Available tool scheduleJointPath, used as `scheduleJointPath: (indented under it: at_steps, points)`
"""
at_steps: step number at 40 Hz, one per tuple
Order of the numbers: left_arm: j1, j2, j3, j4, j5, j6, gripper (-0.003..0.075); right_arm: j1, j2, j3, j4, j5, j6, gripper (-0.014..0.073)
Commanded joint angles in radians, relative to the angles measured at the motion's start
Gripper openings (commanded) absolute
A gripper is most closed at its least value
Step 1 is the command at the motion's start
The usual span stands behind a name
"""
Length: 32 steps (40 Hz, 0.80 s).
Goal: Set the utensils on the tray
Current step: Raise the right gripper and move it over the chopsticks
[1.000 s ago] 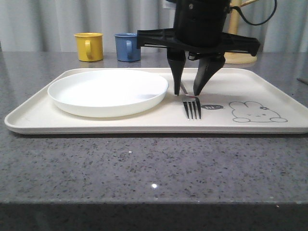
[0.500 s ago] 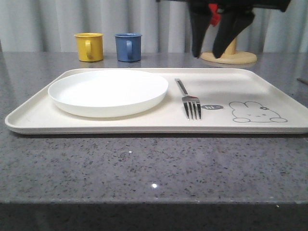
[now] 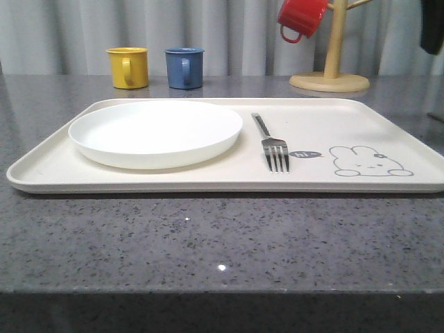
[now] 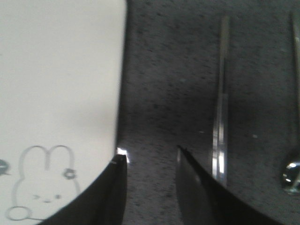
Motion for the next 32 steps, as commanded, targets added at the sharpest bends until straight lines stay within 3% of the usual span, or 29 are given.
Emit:
scheduleJointPath:
  at_steps: [1,12,32]
  points:
    - [0.001,0.013,-0.028,-0.009,-0.084,-0.005,-0.0018,-0.087,-0.054,0.042,-0.003,-0.039,-0.082,0.0290]
    - [0.001,0.013,-0.028,-0.009,-0.084,-0.005,-0.0018,-0.200,-0.032,0.159,0.065,-0.112,-0.228,0.0290]
    - [0.001,0.013,-0.028,-0.009,-0.084,-0.005,-0.0018,-0.225,0.081,0.160,0.074,-0.168,-0.234,0.0290]
